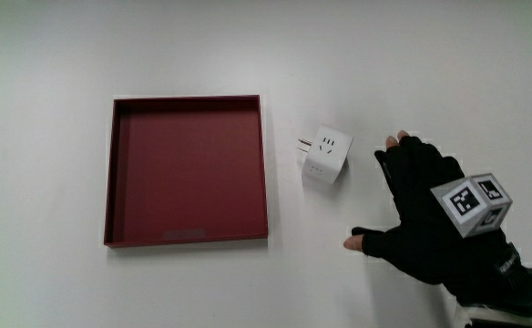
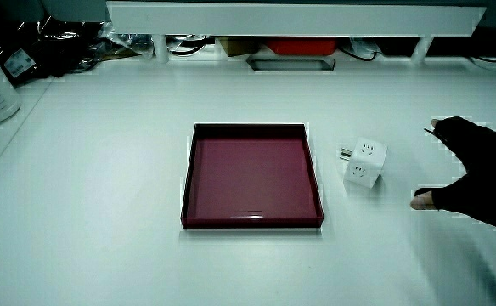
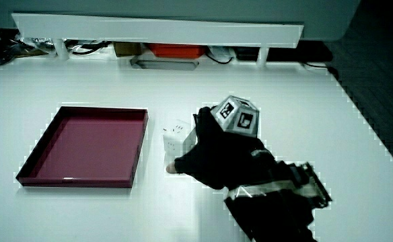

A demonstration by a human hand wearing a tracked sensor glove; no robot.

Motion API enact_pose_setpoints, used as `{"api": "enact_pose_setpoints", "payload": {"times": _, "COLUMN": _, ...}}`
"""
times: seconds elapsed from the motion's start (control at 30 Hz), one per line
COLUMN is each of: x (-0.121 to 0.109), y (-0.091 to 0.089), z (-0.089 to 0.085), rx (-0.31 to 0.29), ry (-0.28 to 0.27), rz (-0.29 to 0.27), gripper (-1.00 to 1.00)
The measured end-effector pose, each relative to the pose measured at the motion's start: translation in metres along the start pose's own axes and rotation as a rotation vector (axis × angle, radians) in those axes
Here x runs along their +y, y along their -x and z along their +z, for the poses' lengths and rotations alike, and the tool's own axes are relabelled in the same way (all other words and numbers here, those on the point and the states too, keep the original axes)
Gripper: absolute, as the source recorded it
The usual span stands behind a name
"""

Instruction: Pick socket

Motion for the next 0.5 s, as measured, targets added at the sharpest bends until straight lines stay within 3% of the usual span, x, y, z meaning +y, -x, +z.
{"api": "enact_pose_setpoints", "payload": {"times": 0.23, "x": 0.031, "y": -0.013, "z": 0.002, "rx": 0.067, "ry": 0.04, "rz": -0.05, "gripper": 0.0}}
{"api": "enact_pose_setpoints", "payload": {"times": 0.5, "x": 0.064, "y": -0.02, "z": -0.008, "rx": 0.12, "ry": 0.067, "rz": -0.061, "gripper": 0.0}}
